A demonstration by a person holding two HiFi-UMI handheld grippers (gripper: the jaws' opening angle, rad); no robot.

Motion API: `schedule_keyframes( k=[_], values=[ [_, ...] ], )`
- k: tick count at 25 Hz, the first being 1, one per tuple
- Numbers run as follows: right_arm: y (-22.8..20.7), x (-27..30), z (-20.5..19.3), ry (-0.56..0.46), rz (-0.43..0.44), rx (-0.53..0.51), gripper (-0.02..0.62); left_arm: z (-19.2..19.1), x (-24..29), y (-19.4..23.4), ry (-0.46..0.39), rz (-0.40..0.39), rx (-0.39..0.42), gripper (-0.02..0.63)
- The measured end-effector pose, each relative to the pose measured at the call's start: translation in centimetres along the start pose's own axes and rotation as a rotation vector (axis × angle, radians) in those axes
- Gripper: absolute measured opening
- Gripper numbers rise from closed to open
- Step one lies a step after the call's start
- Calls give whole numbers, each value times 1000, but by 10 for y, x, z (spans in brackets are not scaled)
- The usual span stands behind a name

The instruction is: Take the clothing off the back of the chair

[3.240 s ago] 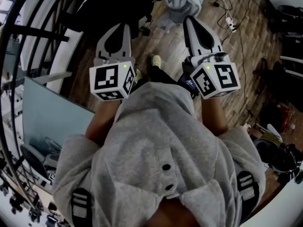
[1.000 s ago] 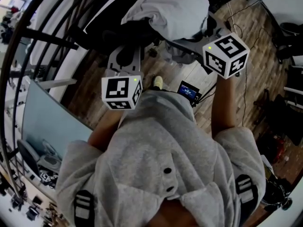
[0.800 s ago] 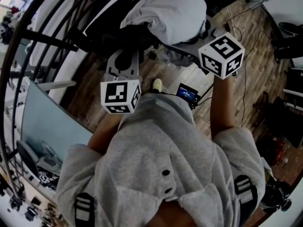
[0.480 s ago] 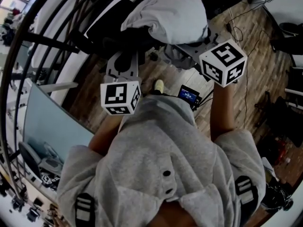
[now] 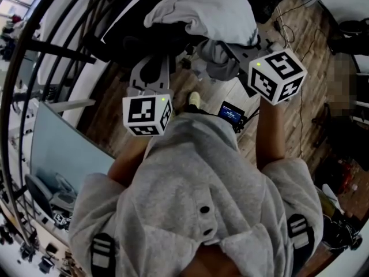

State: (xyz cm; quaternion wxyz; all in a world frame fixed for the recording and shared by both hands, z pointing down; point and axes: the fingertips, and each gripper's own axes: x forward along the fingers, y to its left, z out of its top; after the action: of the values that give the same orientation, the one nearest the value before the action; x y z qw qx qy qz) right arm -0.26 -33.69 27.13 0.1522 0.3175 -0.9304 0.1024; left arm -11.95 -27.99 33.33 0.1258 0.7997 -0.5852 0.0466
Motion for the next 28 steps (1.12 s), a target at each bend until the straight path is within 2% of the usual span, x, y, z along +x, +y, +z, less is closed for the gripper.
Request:
schedule_keyframes(
  k=[6, 13, 23, 28],
  values=[
    [-7, -15, 4, -95, -132, 55, 114, 7, -10, -8, -15, -23, 2, 9],
    [-12, -14, -2, -131, -234, 80, 104, 9, -8, -5, -22, -43, 7, 9],
    [-23, -28, -7, -160, -314, 103, 103, 18, -2, -15, -33, -68, 13, 9],
    [-26, -35, -4, -231, -375, 144, 103, 16, -4, -9, -36, -83, 14, 9]
  ],
)
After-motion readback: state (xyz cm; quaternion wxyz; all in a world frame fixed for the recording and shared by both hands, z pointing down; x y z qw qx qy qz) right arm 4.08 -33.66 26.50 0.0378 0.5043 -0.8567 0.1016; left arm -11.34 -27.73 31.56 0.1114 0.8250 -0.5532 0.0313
